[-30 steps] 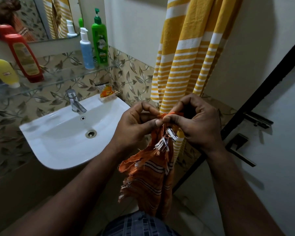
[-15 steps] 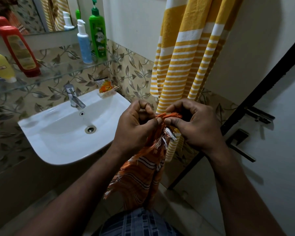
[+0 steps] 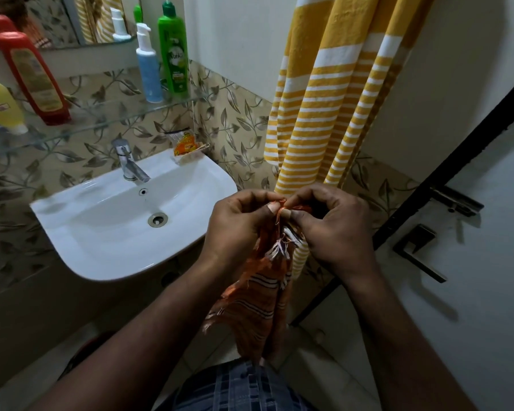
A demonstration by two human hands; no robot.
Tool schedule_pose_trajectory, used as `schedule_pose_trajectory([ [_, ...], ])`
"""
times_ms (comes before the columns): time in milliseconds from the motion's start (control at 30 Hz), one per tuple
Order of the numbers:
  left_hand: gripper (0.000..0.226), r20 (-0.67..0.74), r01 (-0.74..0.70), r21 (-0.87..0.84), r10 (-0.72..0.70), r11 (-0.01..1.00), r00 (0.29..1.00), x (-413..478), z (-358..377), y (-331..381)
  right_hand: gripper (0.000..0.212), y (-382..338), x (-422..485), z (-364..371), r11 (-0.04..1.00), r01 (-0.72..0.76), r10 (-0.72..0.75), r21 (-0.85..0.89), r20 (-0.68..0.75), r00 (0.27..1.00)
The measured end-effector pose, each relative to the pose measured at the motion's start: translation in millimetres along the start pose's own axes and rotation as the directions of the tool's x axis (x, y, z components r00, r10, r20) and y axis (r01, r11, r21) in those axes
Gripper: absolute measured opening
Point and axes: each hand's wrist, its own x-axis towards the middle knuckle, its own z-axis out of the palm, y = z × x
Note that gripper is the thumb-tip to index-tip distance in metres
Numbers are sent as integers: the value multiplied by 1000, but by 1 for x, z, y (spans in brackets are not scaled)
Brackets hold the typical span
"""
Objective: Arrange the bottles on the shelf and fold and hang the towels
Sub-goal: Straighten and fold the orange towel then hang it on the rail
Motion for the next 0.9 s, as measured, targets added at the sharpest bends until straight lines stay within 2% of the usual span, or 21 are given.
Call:
schedule_pose_trajectory([
  [333,15,24,-20,5,20,1000,1000,1,-1,0,18,-1,0,-2,988,-73,61,136,94,994],
  [600,15,106,-17,-3,17,1000,994,5,-7,5,24,-1,-2,-1,973,-98,92,208,41,995],
  [900,17,127,-64,-72,73,995,989,0,-9,4,25,1,-1,0,953,-131,125,273,36,991],
])
